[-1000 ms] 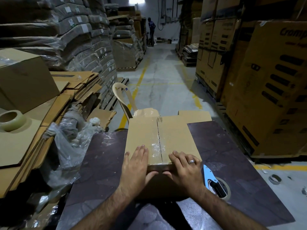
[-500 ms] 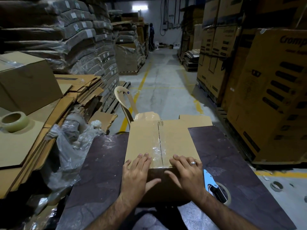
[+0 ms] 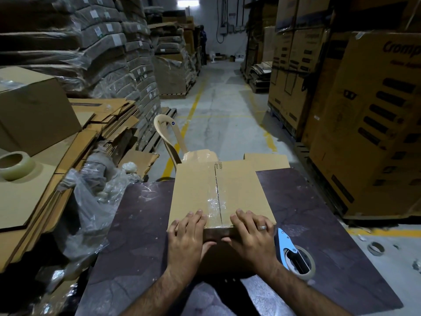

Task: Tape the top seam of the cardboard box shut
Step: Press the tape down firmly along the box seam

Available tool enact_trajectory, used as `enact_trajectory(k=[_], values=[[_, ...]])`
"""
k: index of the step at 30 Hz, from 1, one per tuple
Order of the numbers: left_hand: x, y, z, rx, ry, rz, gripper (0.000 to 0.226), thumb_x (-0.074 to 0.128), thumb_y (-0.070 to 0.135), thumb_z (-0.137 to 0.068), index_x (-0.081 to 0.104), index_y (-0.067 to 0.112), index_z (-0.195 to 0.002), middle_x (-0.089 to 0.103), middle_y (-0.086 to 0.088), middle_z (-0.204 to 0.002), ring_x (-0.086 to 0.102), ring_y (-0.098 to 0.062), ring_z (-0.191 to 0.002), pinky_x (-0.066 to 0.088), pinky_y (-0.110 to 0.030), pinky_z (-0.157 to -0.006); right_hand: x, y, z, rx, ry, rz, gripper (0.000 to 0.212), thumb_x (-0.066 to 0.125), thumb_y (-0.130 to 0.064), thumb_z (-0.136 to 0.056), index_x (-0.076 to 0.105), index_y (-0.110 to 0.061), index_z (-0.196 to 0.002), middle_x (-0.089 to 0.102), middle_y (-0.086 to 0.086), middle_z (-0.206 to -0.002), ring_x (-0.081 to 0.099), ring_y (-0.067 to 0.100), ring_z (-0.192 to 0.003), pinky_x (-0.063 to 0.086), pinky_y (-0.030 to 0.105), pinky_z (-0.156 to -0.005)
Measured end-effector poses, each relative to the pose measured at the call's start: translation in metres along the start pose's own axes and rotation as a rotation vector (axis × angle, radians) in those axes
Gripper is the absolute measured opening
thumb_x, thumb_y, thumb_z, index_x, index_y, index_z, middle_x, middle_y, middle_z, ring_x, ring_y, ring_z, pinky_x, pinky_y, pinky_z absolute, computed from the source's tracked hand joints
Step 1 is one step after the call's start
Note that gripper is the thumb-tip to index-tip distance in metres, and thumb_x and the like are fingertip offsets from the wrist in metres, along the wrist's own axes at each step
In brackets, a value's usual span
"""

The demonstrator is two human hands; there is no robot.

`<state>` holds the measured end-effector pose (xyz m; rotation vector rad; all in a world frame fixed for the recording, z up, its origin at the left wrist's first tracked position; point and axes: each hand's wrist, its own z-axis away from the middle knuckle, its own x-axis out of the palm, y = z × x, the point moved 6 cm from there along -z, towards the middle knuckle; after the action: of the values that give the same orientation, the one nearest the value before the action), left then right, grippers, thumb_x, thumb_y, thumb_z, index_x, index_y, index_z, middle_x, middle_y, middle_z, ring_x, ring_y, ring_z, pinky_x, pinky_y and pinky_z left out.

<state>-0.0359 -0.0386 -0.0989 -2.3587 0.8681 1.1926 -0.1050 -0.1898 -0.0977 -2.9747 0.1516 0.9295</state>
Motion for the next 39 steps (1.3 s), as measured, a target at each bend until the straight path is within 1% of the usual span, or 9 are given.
enact_trajectory(k=[4, 9, 11, 13, 15, 19, 27, 34, 39], values=[[0.005, 0.003, 0.003, -0.003, -0.067, -0.048, 0.11, 0.086, 0.06, -0.038, 0.044, 0.01, -0.128, 0.045, -0.006, -0.134, 0.041, -0.025, -0.122, 0.03, -0.05, -0.097, 0.006, -0.002, 0.007, 0.011, -0.073, 0.04, 0.067, 0.053, -0.067, -0.076, 0.053, -0.018, -0.121, 0.066, 0.005, -0.121, 0.048, 0.022, -0.115, 0.031, 0.043, -0.096], [0.002, 0.006, 0.006, 0.034, -0.07, -0.043, 0.118, 0.088, 0.062, -0.033, 0.043, 0.009, -0.128, 0.039, -0.008, -0.136, 0.039, -0.026, -0.123, 0.029, -0.051, -0.097, 0.007, -0.003, 0.014, -0.049, -0.169, 0.072, 0.095, 0.077, -0.058, -0.047, 0.046, -0.014, -0.126, 0.041, 0.006, -0.135, 0.042, 0.025, -0.121, 0.017, 0.042, -0.105], [0.002, 0.004, 0.007, 0.056, -0.068, -0.041, 0.118, 0.085, 0.066, -0.034, 0.043, 0.009, -0.128, 0.04, -0.008, -0.135, 0.039, -0.026, -0.122, 0.028, -0.05, -0.097, 0.003, -0.003, 0.012, -0.04, -0.172, 0.038, 0.093, 0.074, -0.067, -0.051, 0.048, -0.015, -0.124, 0.044, 0.005, -0.134, 0.043, 0.024, -0.12, 0.021, 0.041, -0.103], [0.0, 0.0, 0.005, 0.068, -0.044, -0.035, 0.107, 0.077, 0.073, -0.045, 0.045, 0.012, -0.127, 0.045, -0.006, -0.134, 0.041, -0.024, -0.12, 0.03, -0.048, -0.095, -0.005, -0.002, 0.004, -0.006, -0.128, -0.025, 0.071, 0.058, -0.074, -0.07, 0.057, -0.018, -0.115, 0.059, 0.003, -0.125, 0.05, 0.022, -0.113, 0.03, 0.042, -0.093], [-0.007, -0.003, 0.002, 0.062, 0.051, -0.002, 0.076, 0.06, 0.071, -0.068, 0.05, 0.018, -0.122, 0.059, -0.002, -0.126, 0.045, -0.02, -0.114, 0.033, -0.044, -0.09, -0.011, -0.001, -0.007, 0.036, -0.086, -0.071, 0.051, 0.048, -0.066, -0.084, 0.066, -0.021, -0.102, 0.068, -0.001, -0.112, 0.06, 0.022, -0.1, 0.034, 0.041, -0.084], [-0.02, -0.006, -0.007, 0.036, 0.162, 0.063, 0.035, 0.046, 0.053, -0.087, 0.056, 0.026, -0.107, 0.068, 0.006, -0.108, 0.051, -0.017, -0.096, 0.035, -0.039, -0.079, -0.015, -0.002, -0.018, 0.096, -0.043, -0.106, 0.038, 0.051, -0.057, -0.087, 0.068, -0.023, -0.084, 0.07, -0.006, -0.098, 0.062, 0.021, -0.082, 0.036, 0.04, -0.079], [-0.025, -0.017, -0.011, 0.024, 0.165, 0.312, 0.027, 0.05, 0.028, -0.088, 0.07, 0.025, -0.106, 0.071, 0.011, -0.109, 0.06, -0.014, -0.085, 0.036, -0.028, -0.076, -0.01, -0.004, -0.016, 0.159, -0.08, -0.075, 0.048, 0.059, -0.069, -0.077, 0.065, -0.022, -0.079, 0.068, -0.005, -0.092, 0.059, 0.023, -0.076, 0.035, 0.04, -0.079], [-0.028, -0.022, -0.008, -0.001, 0.104, 0.421, 0.032, 0.052, 0.024, -0.085, 0.07, 0.026, -0.111, 0.068, 0.013, -0.117, 0.061, -0.007, -0.095, 0.038, -0.025, -0.082, -0.007, -0.012, -0.016, 0.265, -0.111, 0.005, 0.067, 0.056, -0.081, -0.067, 0.064, -0.016, -0.076, 0.067, 0.003, -0.09, 0.058, 0.028, -0.078, 0.034, 0.042, -0.083], [-0.027, -0.022, -0.008, -0.002, 0.071, 0.424, 0.032, 0.052, 0.025, -0.085, 0.069, 0.025, -0.112, 0.068, 0.012, -0.118, 0.062, -0.007, -0.097, 0.038, -0.025, -0.083, 0.002, -0.016, -0.009, 0.29, -0.164, 0.027, 0.078, 0.054, -0.084, -0.061, 0.06, -0.012, -0.09, 0.066, 0.011, -0.103, 0.054, 0.03, -0.1, 0.032, 0.047, -0.092]])
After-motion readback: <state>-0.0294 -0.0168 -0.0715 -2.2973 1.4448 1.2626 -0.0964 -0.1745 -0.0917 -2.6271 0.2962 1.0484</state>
